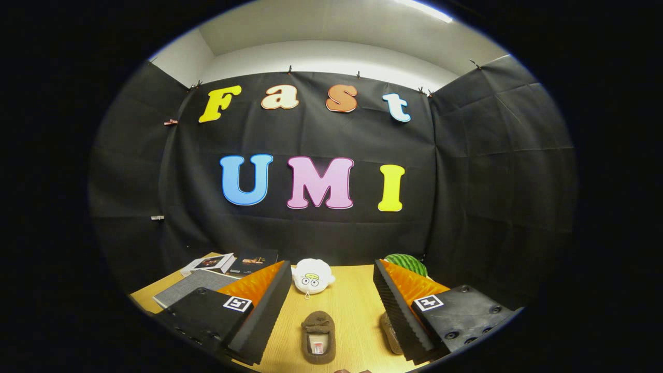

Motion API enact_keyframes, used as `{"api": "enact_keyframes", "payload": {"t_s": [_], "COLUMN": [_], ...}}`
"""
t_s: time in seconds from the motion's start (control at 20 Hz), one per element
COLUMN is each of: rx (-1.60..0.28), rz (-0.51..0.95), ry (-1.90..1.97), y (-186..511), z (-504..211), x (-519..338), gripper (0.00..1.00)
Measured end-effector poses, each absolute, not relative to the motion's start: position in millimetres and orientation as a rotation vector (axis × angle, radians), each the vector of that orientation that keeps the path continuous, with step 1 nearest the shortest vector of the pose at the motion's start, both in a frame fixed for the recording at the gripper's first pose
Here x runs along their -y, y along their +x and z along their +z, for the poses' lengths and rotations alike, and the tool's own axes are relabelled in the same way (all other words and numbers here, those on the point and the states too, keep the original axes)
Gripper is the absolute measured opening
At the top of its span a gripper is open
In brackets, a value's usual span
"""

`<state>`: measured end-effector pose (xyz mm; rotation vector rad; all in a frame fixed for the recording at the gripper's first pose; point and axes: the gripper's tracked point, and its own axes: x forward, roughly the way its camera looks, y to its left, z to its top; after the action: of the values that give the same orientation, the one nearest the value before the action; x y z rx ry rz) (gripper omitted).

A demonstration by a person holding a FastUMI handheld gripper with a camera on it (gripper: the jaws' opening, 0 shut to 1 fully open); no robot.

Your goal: Open the storage box then place both shoes into the box .Put the left shoe in first, then the right shoe, with the right side of both shoes facing outward in a uniform manner.

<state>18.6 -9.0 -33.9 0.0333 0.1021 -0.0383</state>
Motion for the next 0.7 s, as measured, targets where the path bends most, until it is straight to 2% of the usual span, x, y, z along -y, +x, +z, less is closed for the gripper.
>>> {"api": "enact_keyframes", "payload": {"t_s": [0.5, 0.7], "rx": [-0.242, -0.322], "rz": [-0.060, -0.023], "ry": [0.086, 0.139], "y": [31.5, 36.0], "z": [-74.9, -90.5], "x": [17.5, 6.9], "gripper": [0.98, 0.97]}}
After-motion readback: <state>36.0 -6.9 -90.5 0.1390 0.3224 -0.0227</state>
